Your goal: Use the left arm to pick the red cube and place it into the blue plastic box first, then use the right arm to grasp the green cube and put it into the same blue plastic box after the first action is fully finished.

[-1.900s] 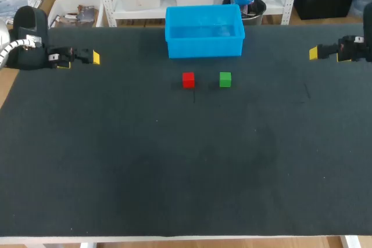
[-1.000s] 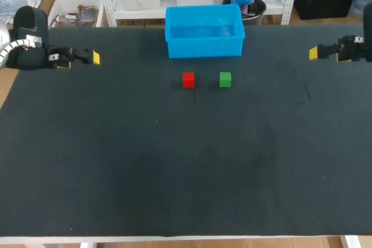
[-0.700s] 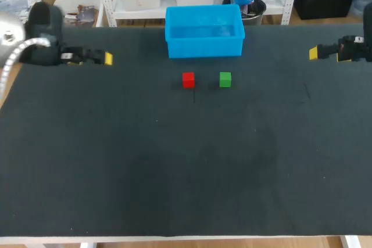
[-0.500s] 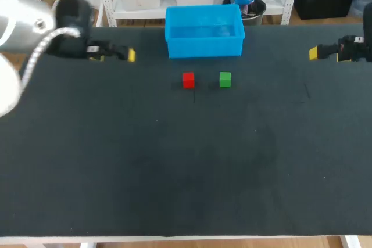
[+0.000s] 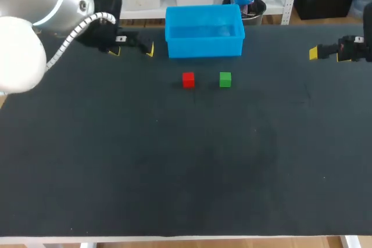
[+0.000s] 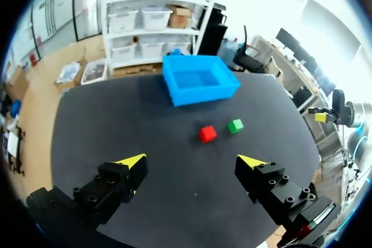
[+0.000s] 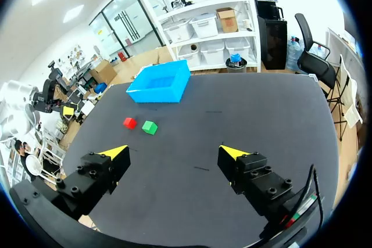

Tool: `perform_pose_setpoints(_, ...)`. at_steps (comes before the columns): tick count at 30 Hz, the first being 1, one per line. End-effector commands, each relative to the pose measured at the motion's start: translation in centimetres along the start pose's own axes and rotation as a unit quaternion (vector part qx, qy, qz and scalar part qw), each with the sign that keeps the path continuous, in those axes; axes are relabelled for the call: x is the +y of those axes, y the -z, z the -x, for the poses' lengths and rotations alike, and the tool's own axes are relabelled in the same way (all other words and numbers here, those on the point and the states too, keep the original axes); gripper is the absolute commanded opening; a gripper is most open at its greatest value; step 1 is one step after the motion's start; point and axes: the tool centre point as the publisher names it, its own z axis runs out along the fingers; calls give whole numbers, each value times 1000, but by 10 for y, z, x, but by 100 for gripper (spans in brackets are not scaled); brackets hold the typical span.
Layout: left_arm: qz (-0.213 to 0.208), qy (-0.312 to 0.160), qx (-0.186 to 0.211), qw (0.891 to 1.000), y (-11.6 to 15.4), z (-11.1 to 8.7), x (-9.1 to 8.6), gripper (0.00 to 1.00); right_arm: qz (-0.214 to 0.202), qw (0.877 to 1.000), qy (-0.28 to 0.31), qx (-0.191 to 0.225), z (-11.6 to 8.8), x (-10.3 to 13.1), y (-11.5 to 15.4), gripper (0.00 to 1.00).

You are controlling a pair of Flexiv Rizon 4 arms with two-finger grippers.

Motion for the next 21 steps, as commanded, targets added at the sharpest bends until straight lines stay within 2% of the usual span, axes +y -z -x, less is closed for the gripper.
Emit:
perform_pose_setpoints(1,19,1,1,1000,0,1,-2,100,1,1000,0,0,0,0,0,100)
perform_pose_setpoints(7,19,1,1,1000,0,1,-2,100,1,1000,0,0,0,0,0,100)
perform_pose_setpoints(8,41,9,16,999,-4,2,-3,100,1,1000,0,0,0,0,0,100)
perform_pose_setpoints(11,61,28,48,997,-16,9,-8,100,1,1000,0,0,0,0,0,100)
perform_pose_setpoints(17,105,40,93,989,-41,31,-28,100,1,1000,0,0,0,0,0,100)
perform_pose_setpoints(20,103,46,102,988,-54,40,-40,100,1,1000,0,0,0,0,0,100)
perform_pose_setpoints(21,90,45,103,990,-58,42,-44,100,1,1000,0,0,0,0,0,100)
